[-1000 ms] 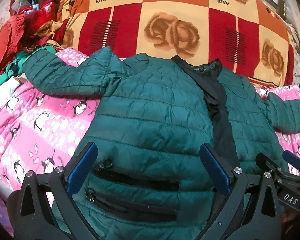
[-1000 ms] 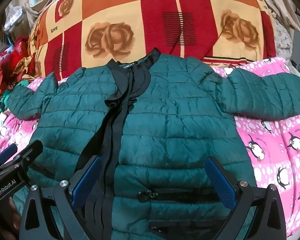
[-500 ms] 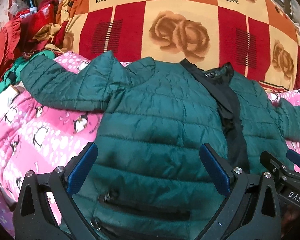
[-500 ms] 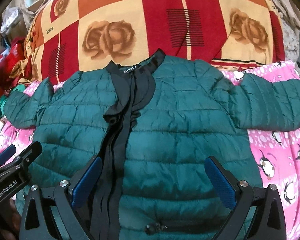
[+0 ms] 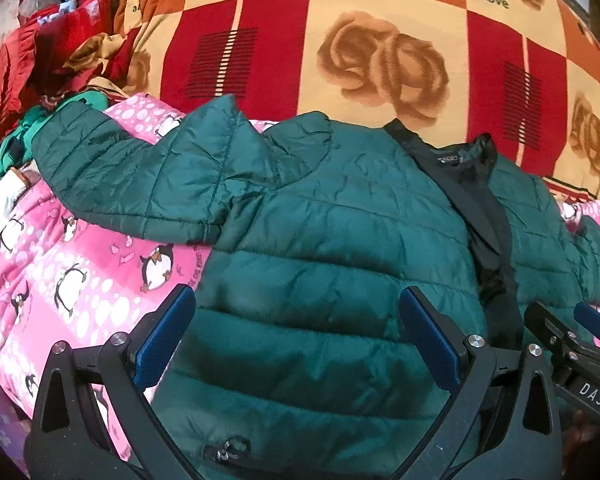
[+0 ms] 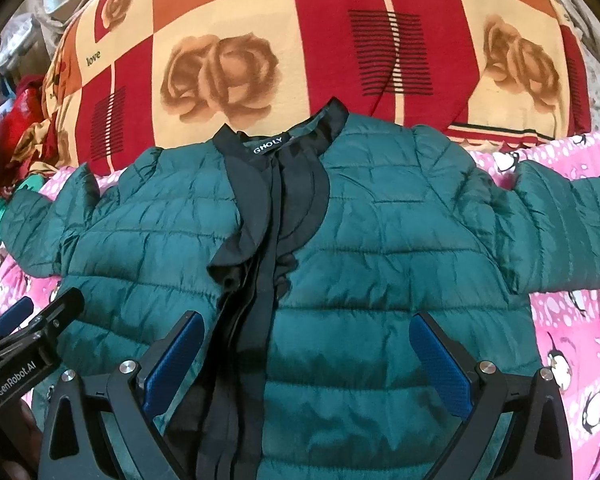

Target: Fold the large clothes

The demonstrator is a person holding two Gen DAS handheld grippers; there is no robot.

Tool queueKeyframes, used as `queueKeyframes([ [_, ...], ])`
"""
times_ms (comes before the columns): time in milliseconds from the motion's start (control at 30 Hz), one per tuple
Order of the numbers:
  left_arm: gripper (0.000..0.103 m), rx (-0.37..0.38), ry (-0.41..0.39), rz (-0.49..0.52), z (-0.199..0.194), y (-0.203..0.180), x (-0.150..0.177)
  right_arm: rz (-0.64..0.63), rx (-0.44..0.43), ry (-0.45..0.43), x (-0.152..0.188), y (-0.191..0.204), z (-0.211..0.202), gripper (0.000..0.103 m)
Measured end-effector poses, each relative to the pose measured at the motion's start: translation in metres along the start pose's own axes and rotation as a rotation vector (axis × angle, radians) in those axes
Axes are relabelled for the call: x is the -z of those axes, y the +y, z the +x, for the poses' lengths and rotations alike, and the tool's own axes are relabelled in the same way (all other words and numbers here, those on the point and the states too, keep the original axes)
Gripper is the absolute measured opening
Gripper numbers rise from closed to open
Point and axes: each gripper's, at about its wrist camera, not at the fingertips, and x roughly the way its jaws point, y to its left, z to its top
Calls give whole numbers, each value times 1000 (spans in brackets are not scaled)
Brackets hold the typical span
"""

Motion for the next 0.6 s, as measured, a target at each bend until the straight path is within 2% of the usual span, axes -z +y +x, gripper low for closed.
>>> queueKeyframes([
  [267,102,-15,10,-28,20,10,-15,12,-14,1,-16,2,23,102],
  [600,102,-39,9,-58,35,32,-31,29,-31,8,-19,10,49,103],
])
